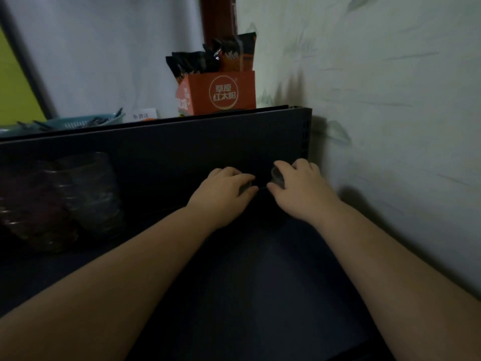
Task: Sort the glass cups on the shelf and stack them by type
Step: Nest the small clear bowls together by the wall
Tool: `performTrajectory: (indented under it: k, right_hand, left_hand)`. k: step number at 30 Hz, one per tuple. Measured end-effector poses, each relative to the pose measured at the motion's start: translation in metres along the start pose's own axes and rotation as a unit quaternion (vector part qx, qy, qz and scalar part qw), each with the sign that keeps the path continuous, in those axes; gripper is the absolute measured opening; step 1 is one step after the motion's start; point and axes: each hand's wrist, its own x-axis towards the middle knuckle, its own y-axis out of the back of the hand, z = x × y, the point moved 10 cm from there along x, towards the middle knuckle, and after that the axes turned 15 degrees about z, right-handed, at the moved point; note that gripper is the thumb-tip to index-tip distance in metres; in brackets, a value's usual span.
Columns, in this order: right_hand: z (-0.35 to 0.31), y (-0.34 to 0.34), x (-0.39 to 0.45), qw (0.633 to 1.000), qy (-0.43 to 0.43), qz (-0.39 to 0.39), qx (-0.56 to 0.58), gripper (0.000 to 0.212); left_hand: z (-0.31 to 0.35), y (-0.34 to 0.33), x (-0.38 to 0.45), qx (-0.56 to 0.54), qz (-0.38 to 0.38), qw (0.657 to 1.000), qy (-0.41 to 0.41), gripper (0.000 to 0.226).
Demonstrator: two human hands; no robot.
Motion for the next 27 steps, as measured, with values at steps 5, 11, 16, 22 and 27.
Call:
performTrajectory:
  k: [5, 11, 16, 22, 27]
  right_hand:
    - [-0.005, -0.006, -0.004, 1.000, 0.015, -0.019, -0.005, 0.060]
    - [-0.028, -0.011, -0.012, 0.998, 0.058, -0.038, -0.005, 0.065]
    - [-0.049, -0.013, -0.021, 0.995, 0.091, -0.034, -0.007, 0.067]
    - [-0.066, -0.016, -0.030, 0.994, 0.088, -0.043, 0.038, 0.071]
    - [-0.086, -0.015, -0.034, 0.991, 0.090, -0.051, 0.081, 0.073]
  left_hand:
    - [-0.022, 0.013, -0.015, 0.040, -0.010, 0.999, -0.022, 0.055]
    - [-0.081, 0.036, -0.039, 0.086, -0.017, 0.995, 0.042, 0.061]
    - [-0.105, 0.051, -0.054, 0.106, -0.014, 0.990, 0.091, 0.063]
    - [-0.117, 0.061, -0.065, 0.126, -0.024, 0.986, 0.107, 0.066]
    - [-0.116, 0.067, -0.068, 0.087, -0.043, 0.990, 0.102, 0.077]
